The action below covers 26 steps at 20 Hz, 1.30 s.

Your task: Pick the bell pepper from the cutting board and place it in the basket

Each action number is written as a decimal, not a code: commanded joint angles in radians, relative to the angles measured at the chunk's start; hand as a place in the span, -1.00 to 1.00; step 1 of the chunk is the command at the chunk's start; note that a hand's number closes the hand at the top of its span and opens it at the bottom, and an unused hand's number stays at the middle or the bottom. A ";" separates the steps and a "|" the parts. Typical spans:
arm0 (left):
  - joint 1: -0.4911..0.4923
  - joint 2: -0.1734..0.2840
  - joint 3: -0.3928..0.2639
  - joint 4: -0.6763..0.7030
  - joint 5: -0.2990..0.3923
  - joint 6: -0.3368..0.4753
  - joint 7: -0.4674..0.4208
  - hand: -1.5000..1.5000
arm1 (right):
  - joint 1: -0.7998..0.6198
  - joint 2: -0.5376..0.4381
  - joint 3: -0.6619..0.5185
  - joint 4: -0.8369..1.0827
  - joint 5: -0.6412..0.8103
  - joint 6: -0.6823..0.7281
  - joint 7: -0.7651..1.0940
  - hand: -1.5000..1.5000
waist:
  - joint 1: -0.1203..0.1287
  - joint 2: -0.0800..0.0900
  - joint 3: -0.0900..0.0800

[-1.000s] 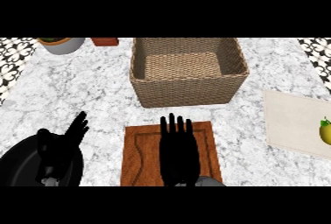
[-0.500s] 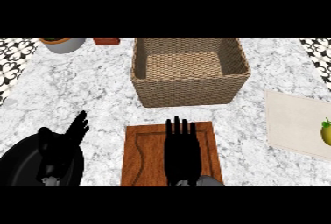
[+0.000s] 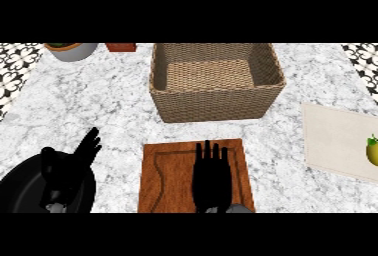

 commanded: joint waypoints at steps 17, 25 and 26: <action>0.030 -0.009 0.019 0.074 -0.019 0.001 0.067 0.00 | -0.058 0.018 0.022 0.162 0.109 0.017 0.002 1.00 | 0.013 0.013 -0.015; 0.025 -0.006 0.021 0.108 -0.025 -0.036 0.035 0.00 | -0.129 0.018 0.120 0.171 -0.016 -0.092 0.033 1.00 | 0.061 0.023 -0.015; 0.007 -0.005 0.004 0.070 -0.037 -0.028 0.064 0.00 | -0.161 0.018 0.124 0.177 -0.060 -0.121 0.015 1.00 | 0.077 0.024 -0.014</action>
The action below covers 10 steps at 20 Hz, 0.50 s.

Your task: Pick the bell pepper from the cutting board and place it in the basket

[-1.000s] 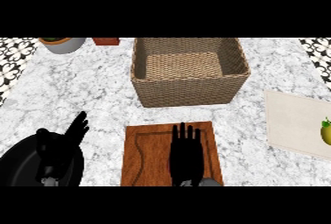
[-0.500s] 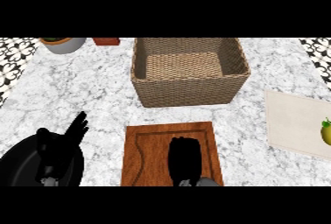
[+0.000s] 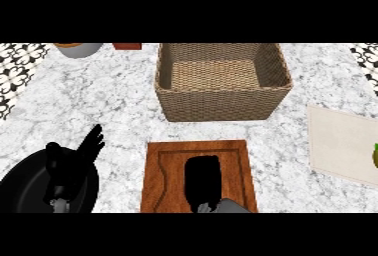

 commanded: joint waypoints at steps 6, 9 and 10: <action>-0.014 -0.026 -0.043 0.109 -0.033 0.002 0.045 0.00 | -0.239 0.010 0.073 0.023 -0.164 -0.188 0.105 1.00 | 0.082 0.025 -0.015; -0.004 -0.002 -0.045 0.098 -0.040 -0.011 0.051 0.00 | -0.265 0.010 0.019 -0.042 -0.191 -0.335 0.113 1.00 | 0.082 0.020 -0.013; -0.012 -0.008 -0.029 0.099 -0.026 -0.007 0.048 0.00 | -0.269 0.010 0.006 -0.073 -0.181 -0.404 0.112 1.00 | 0.077 0.018 -0.013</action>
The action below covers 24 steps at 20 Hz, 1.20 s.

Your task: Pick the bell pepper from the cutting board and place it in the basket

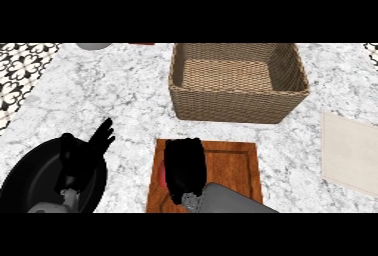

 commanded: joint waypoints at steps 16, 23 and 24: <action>0.100 0.005 0.017 0.074 -0.016 0.027 0.017 0.00 | -0.455 0.006 -0.320 -0.139 0.097 -0.493 0.311 1.00 | -0.049 -0.015 -0.015; 0.088 0.031 0.040 0.051 0.002 0.001 0.040 0.00 | -0.645 0.006 -0.478 0.032 0.061 -0.428 0.330 1.00 | -0.056 -0.007 -0.015; 0.114 0.027 0.043 0.052 0.004 0.003 0.025 0.00 | -0.663 0.006 -0.503 0.036 0.060 -0.419 0.309 1.00 | -0.061 -0.008 -0.014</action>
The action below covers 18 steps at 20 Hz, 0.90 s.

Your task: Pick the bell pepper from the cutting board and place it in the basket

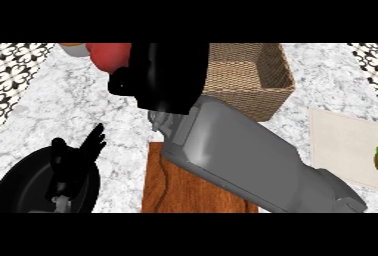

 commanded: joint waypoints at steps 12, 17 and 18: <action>0.120 0.003 0.008 0.026 -0.020 0.002 -0.002 0.00 | -0.155 0.009 -0.232 0.364 -0.046 -0.021 -0.024 1.00 | -0.010 0.015 -0.008; 0.100 0.016 0.041 0.086 -0.015 -0.019 -0.029 0.00 | -0.085 0.009 -0.293 0.416 -0.081 -0.111 -0.173 1.00 | -0.021 0.019 -0.008; 0.091 -0.015 0.006 0.077 -0.038 0.003 -0.018 0.00 | -0.089 0.009 -0.292 0.476 -0.103 -0.142 -0.180 1.00 | -0.006 0.025 -0.009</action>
